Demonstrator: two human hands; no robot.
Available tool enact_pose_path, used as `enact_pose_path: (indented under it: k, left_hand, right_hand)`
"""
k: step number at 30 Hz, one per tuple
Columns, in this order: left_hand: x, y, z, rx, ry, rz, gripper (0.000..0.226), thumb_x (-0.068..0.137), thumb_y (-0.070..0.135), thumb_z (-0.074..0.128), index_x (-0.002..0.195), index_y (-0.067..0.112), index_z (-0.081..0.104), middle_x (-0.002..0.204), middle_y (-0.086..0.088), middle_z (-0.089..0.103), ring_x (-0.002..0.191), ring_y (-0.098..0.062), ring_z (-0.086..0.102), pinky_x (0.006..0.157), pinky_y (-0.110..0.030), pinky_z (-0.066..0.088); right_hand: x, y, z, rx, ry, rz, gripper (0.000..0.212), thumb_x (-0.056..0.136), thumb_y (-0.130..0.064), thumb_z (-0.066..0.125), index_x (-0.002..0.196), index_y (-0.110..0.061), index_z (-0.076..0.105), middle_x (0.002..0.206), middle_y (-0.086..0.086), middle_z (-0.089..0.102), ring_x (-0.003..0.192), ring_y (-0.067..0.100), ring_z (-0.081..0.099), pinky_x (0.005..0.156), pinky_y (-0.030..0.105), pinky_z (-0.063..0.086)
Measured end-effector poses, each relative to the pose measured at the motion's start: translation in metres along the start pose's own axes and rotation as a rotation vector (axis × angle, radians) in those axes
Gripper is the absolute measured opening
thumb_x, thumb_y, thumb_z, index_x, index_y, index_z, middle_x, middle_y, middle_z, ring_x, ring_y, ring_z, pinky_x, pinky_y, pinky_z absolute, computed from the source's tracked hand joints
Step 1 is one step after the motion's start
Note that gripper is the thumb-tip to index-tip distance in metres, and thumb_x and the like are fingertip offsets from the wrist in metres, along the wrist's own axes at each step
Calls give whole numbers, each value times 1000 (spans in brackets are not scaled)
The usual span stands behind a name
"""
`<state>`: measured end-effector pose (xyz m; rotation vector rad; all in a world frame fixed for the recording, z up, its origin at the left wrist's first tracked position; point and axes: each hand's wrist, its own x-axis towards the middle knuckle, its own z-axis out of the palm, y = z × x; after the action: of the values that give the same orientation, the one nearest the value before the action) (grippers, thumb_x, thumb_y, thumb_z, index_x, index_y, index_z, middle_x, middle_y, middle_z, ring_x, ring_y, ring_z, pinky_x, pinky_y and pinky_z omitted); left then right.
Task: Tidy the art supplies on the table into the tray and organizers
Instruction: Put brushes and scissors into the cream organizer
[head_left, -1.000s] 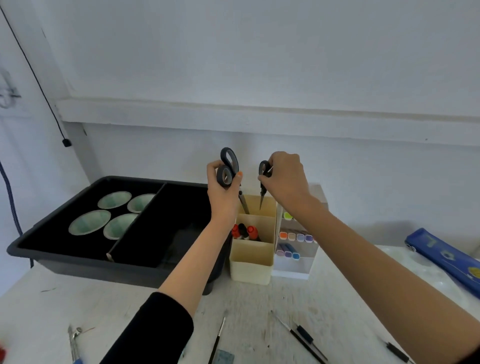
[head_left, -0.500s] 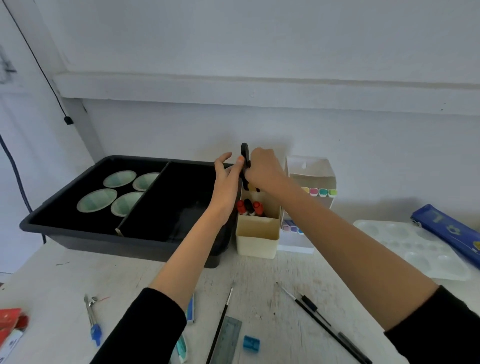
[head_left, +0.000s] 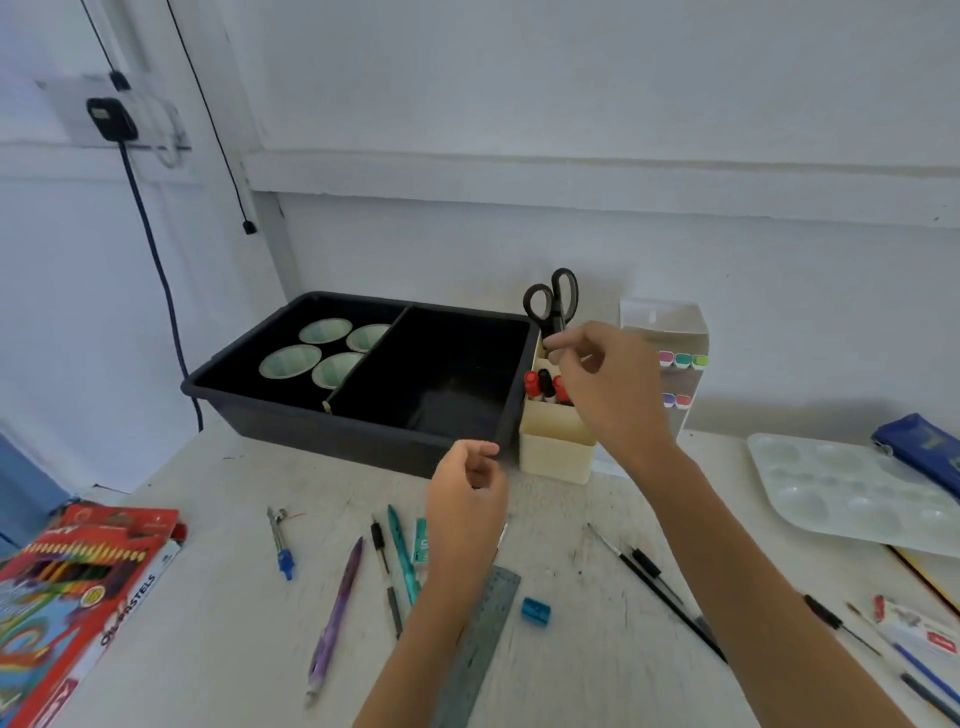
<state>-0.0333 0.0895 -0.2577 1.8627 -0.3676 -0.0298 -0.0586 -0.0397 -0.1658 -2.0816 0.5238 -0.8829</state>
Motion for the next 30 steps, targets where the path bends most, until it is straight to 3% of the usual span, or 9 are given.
enact_pose_path:
  k: [5,7,9,13,21,23,26,30]
  left_hand:
    - [-50,-27,2,278,-74,-87,27,93,10,54,118,19,55,111,8,57,100,-5,52,82,-8,41]
    - [-66,-33,3,371,-77,-104,31,94,15,53,125,20,52,119,7,56,102,-3,48,85,-8,38]
    - [-77,-41,3,451,-92,-113,34,94,19,53,128,21,51,122,6,57,108,-6,50,96,-18,41]
    - [-91,-50,3,557,-62,-95,32,93,18,54,125,19,53,115,4,61,103,-10,52,92,-24,44]
    - [-98,-54,4,430,110,-142,29,91,11,56,120,17,57,97,3,59,92,-12,53,82,-23,44]
    - [-99,-55,5,416,125,-120,28,91,12,56,119,16,58,96,2,60,88,-11,54,76,-21,41]
    - [-99,-53,8,368,156,-77,26,92,11,54,118,13,60,102,-1,59,87,-12,54,71,-20,40]
    - [-98,-39,16,268,166,1,26,94,9,52,119,12,59,103,1,54,91,-9,50,76,-20,45]
  right_hand:
    - [-56,22,2,71,-154,54,18,91,-7,55,91,-19,68,92,-1,67,81,16,63,80,30,55]
    - [-74,34,4,58,-177,87,18,91,-8,56,87,-23,66,89,-4,66,80,16,64,81,34,55]
    - [-91,45,7,51,-194,135,22,91,-7,56,84,-26,64,84,-8,64,77,15,64,79,34,56]
    - [-121,57,10,25,-238,145,32,89,-3,57,78,-33,62,78,-19,61,72,7,64,72,24,55]
    - [-155,88,10,-121,-216,142,24,89,-3,56,87,-23,68,84,-13,64,74,2,59,68,13,49]
    - [-160,100,3,-223,-161,159,23,90,-2,54,96,-19,68,93,-7,64,80,3,56,72,14,44]
    - [-164,118,-9,-397,-39,139,22,85,4,58,101,-8,70,94,5,65,90,20,56,72,29,50]
    - [-166,140,-18,-599,18,84,28,59,12,79,82,-3,71,68,7,59,62,23,54,48,31,45]
